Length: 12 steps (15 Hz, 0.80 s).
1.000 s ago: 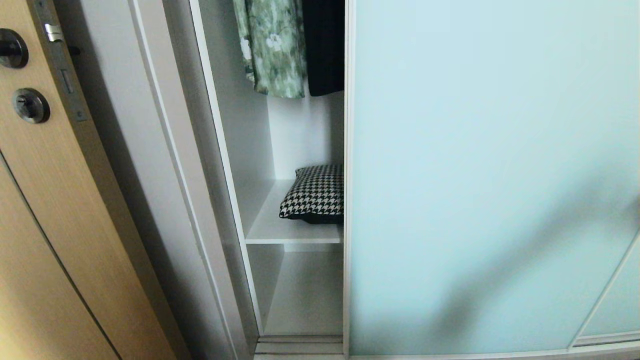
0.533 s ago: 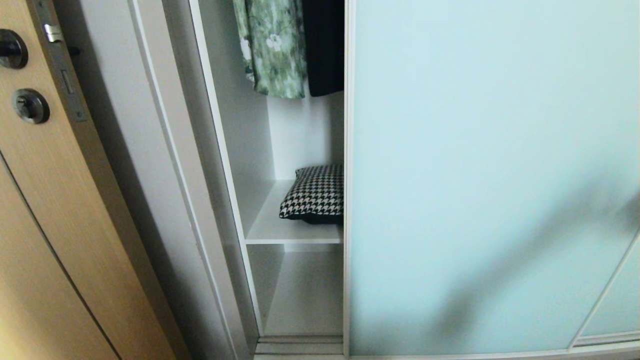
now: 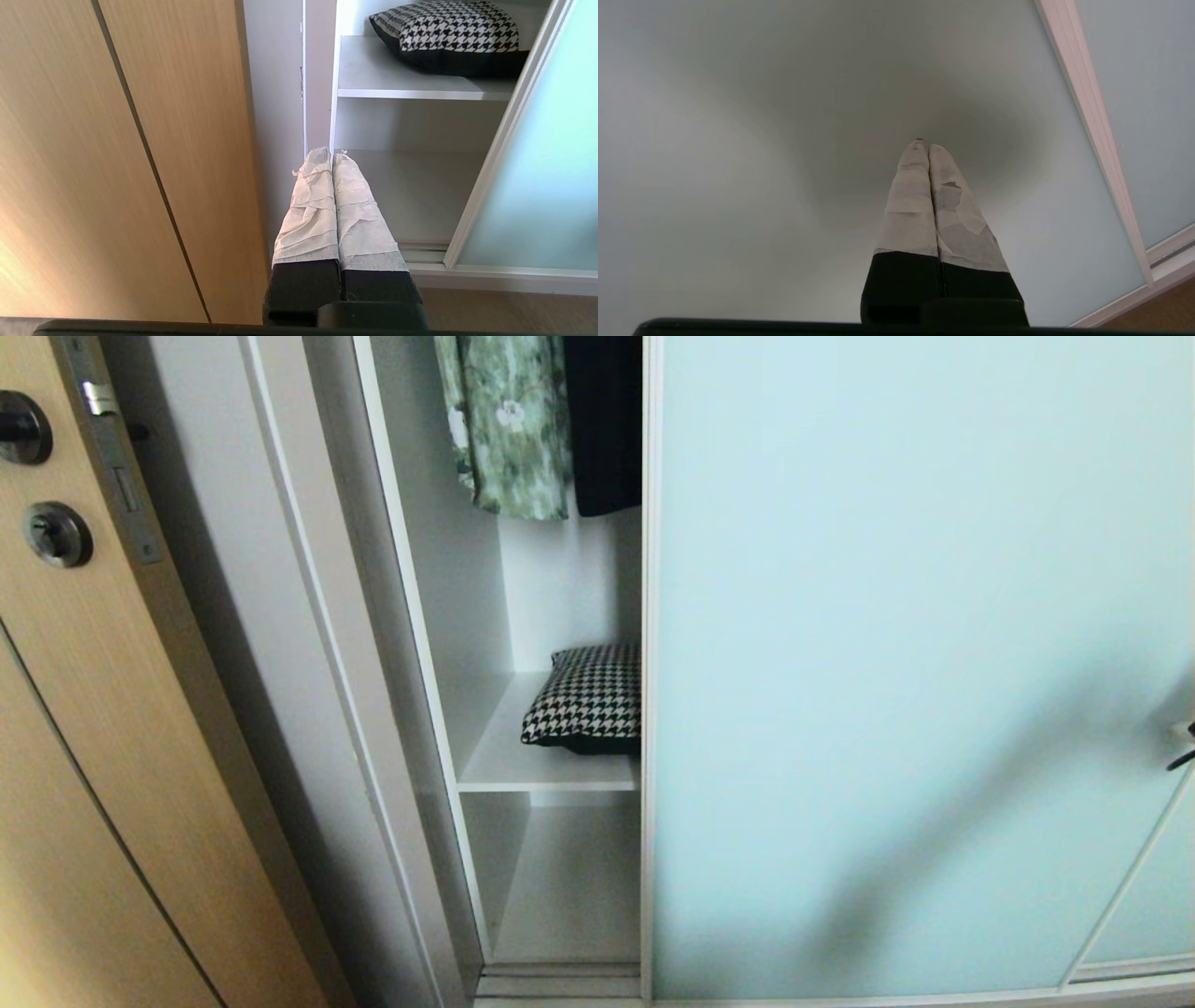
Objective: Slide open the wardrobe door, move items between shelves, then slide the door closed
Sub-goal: Close the door
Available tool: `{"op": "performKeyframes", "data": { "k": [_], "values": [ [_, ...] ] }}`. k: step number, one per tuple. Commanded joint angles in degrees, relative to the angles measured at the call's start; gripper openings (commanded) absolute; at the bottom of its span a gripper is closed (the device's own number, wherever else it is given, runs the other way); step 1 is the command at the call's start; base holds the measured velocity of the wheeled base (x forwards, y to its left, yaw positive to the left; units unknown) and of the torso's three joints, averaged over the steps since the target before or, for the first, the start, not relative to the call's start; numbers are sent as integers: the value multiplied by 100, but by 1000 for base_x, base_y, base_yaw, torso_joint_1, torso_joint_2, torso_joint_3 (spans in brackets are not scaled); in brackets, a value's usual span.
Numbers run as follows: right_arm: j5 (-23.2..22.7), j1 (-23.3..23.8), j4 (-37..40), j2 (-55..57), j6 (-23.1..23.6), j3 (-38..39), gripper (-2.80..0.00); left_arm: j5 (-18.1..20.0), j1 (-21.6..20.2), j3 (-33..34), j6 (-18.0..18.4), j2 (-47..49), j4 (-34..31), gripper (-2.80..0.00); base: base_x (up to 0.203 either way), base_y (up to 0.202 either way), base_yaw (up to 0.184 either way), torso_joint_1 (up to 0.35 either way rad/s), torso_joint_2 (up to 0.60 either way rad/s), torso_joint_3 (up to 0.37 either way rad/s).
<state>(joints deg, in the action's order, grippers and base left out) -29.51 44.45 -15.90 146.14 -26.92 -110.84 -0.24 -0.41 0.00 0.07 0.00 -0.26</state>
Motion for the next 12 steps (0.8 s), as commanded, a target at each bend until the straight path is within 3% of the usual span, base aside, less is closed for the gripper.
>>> {"op": "performKeyframes", "data": {
  "k": [1, 6, 12],
  "values": [
    [15, -134, -10, -7, -24, 9, -280, -2, -2, 4, -3, 9, 0, -280, 0, 0, 0, 0, 0, 0],
    [215, -329, 140, -397, -24, 419, -280, -2, -2, 4, -2, 9, 0, -280, 0, 0, 0, 0, 0, 0],
    [-160, -430, 152, -1403, 37, 1837, -280, -2, -2, 9, 1, 9, 0, -280, 0, 0, 0, 0, 0, 0]
  ]
}}
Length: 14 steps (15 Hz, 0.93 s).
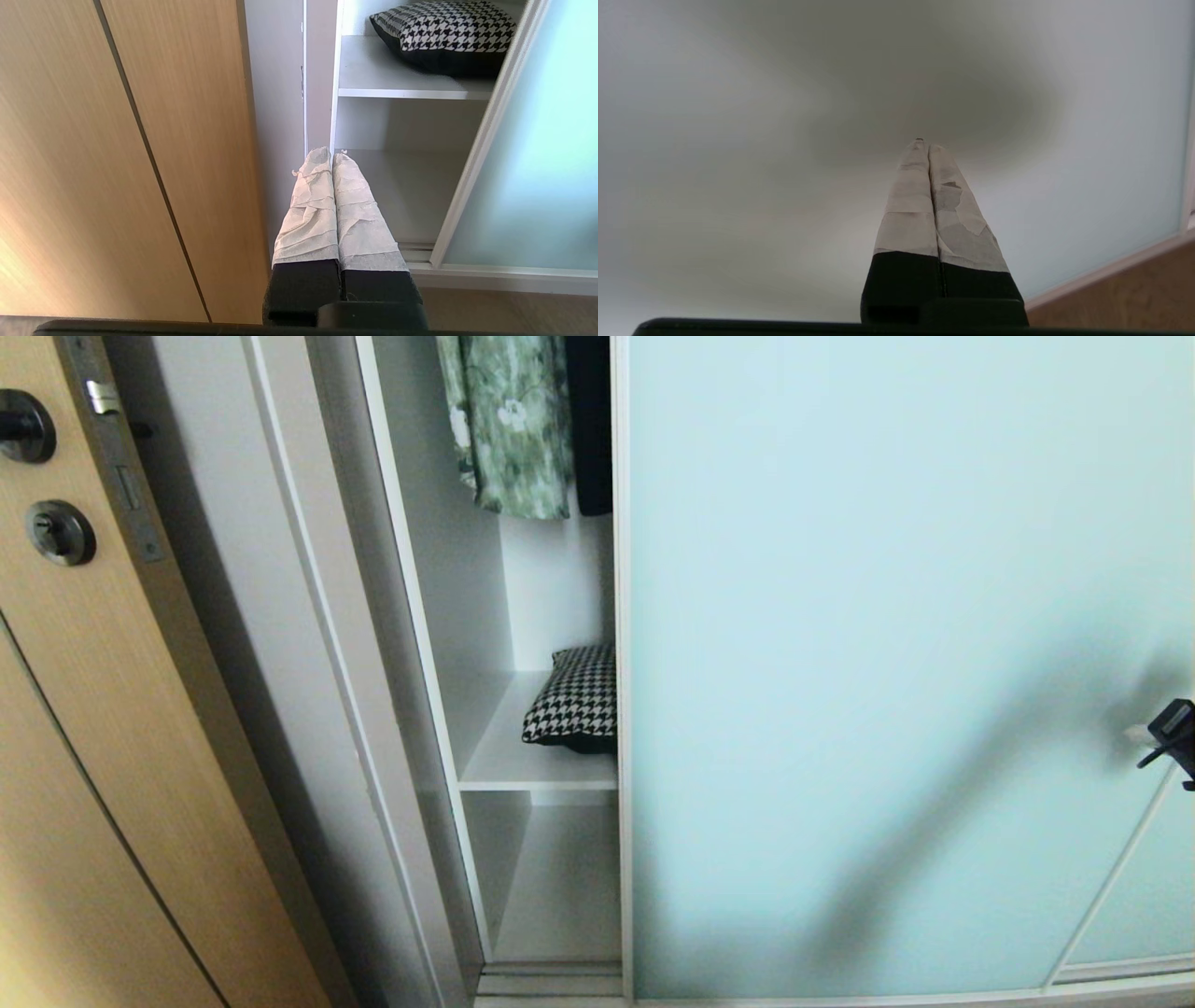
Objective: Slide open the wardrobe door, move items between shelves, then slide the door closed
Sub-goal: Close the door
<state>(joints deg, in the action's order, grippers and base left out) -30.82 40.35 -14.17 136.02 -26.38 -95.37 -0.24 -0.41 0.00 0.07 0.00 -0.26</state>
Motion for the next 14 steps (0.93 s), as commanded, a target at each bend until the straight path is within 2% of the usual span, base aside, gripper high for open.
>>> {"op": "performKeyframes", "data": {
  "k": [1, 3, 4, 8, 14],
  "values": [
    [-48, -31, -59, -489, -14, 435, -280, -2, -2, 9, -5, 9, 0, -280, 0, 0, 0, 0, 0, 0],
    [-57, -35, -113, -759, 19, 686, -280, -2, -2, 4, -3, 9, 0, -280, 0, 0, 0, 0, 0, 0],
    [-62, -48, -111, -883, 179, 811, -280, -2, -2, 9, 1, 9, 0, -280, 0, 0, 0, 0, 0, 0],
    [-42, -310, -137, -1240, 1145, 1462, -280, -2, -2, 2, -3, 9, 0, -280, 0, 0, 0, 0, 0, 0],
    [8, -831, -791, -1737, 1217, 1971, -280, -2, -2, 9, 1, 9, 0, -280, 0, 0, 0, 0, 0, 0]
  ]
}}
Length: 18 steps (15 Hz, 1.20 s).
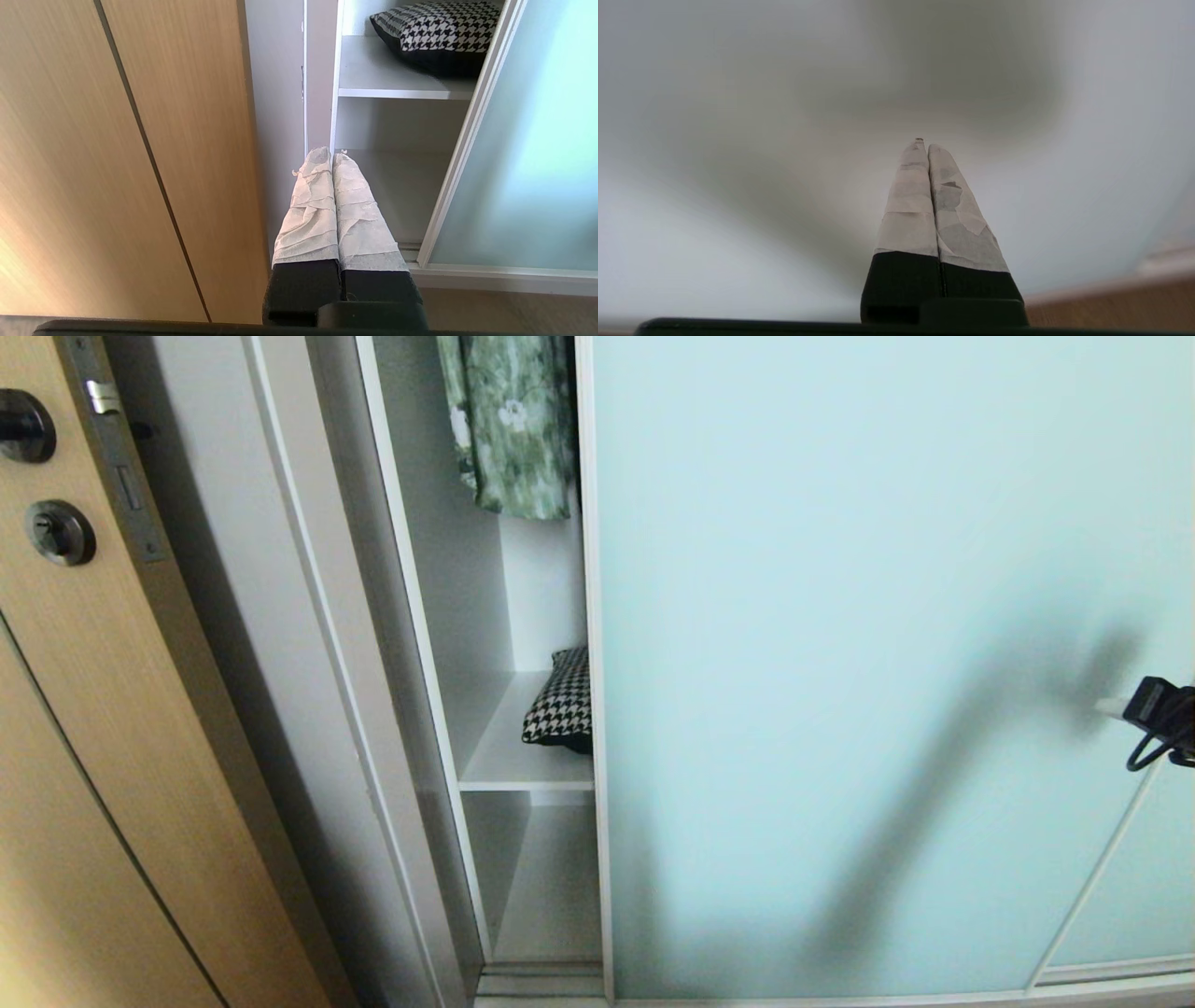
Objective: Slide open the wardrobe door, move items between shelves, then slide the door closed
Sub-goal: Close the door
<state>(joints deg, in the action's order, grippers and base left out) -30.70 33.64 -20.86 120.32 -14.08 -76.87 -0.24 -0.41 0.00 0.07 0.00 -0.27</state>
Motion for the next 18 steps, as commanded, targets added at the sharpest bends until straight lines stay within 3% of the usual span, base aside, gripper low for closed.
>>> {"op": "performKeyframes", "data": {
  "k": [1, 6, 10, 18],
  "values": [
    [1, -257, -187, -220, -15, 229, -280, -2, -2, 2, 2, 9, 0, -280, 0, 0, 0, 0, 0, 0],
    [45, -642, -249, -365, -25, 432, -280, -2, -2, 9, 2, 9, 0, -280, 0, 0, 0, 0, 0, 0],
    [378, -958, -801, -240, -32, 581, -280, -2, -2, 3, -5, 9, 0, -280, 0, 0, 0, 0, 0, 0],
    [452, -1513, -1169, -457, -33, 1087, -280, -2, -2, 9, 2, 9, 0, -280, 0, 0, 0, 0, 0, 0]
  ]
}}
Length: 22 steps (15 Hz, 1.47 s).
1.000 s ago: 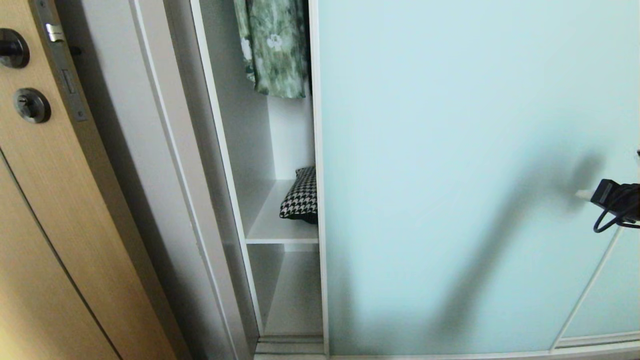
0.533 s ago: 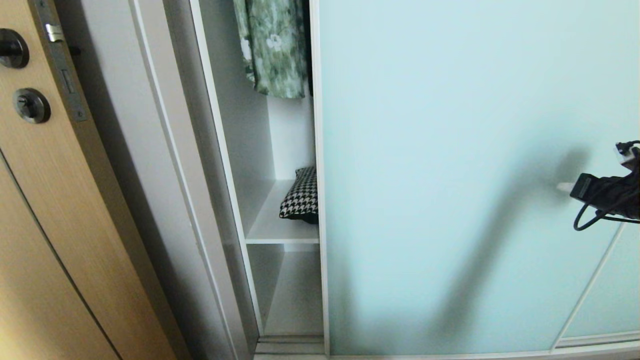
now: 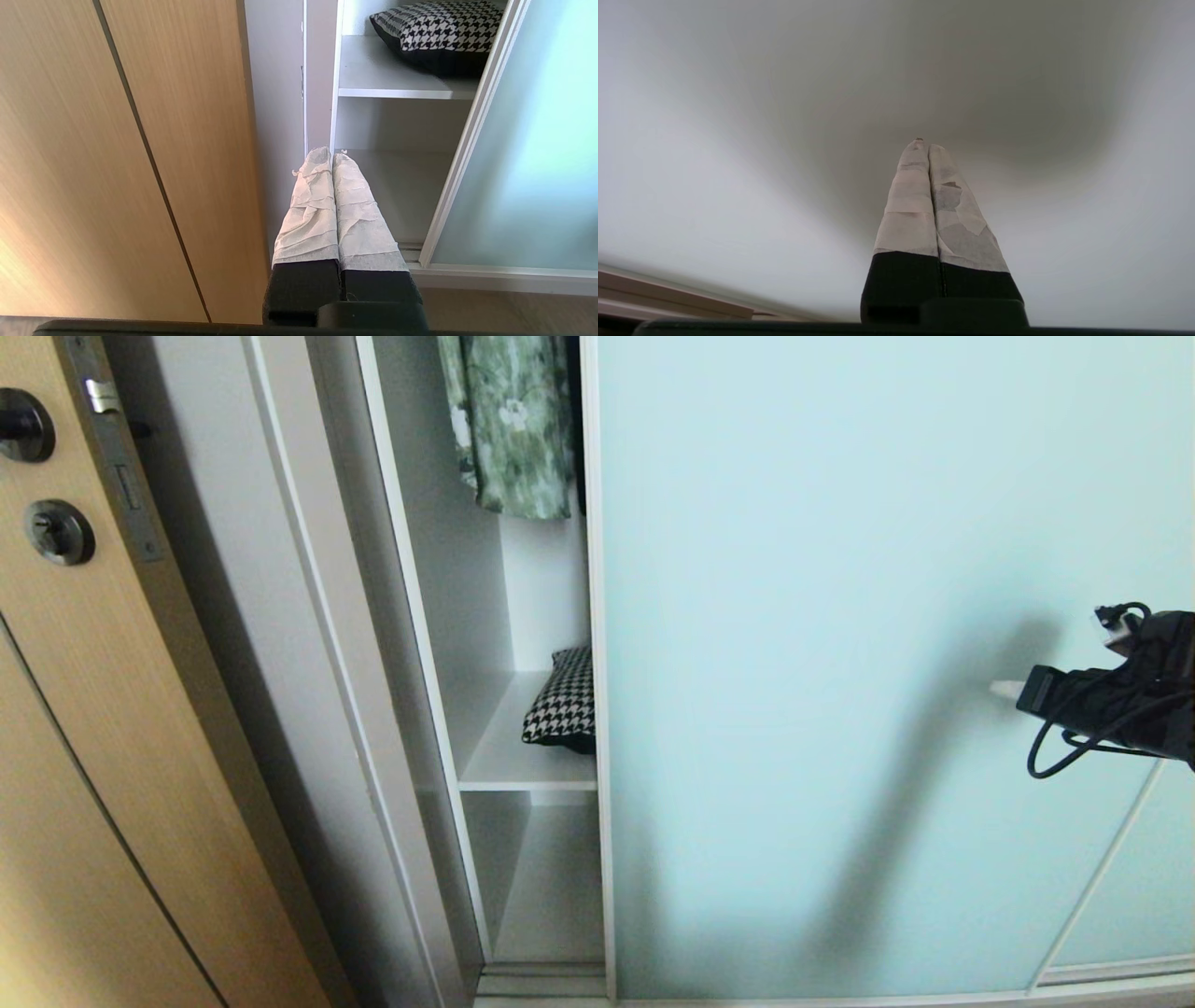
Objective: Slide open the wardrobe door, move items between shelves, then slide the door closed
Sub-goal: Close the door
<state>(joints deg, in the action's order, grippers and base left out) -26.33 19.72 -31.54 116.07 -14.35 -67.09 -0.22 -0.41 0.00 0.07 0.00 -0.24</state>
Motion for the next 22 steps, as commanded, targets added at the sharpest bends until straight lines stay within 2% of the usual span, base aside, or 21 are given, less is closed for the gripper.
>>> {"op": "performKeyframes", "data": {
  "k": [1, 7, 11, 15, 19, 22],
  "values": [
    [56, -207, -165, -71, -7, 222, -280, -4, -2, 1, 1, 9, -2, -280, 0, 0, 0, 0, 0, 0],
    [254, -821, -261, -322, -7, 512, -280, -4, -2, 1, 1, 9, -2, -280, 0, 0, 0, 0, 0, 0],
    [238, -817, -243, -1048, -54, 891, -280, -4, -2, 9, 1, 9, -2, -280, 0, 0, 0, 0, 0, 0],
    [152, -194, -238, -2153, -560, 1332, -280, -4, -2, 9, 1, 9, -2, -280, 0, 0, 0, 0, 0, 0],
    [162, 1232, -246, -2484, -901, 1418, -280, -4, -2, 7, -1, 9, -2, -280, 0, 0, 0, 0, 0, 0],
    [169, 2441, -251, -1732, -954, 605, -280, -4, -2, 8, 1, 9, -2, -280, 0, 0, 0, 0, 0, 0]
  ]
}}
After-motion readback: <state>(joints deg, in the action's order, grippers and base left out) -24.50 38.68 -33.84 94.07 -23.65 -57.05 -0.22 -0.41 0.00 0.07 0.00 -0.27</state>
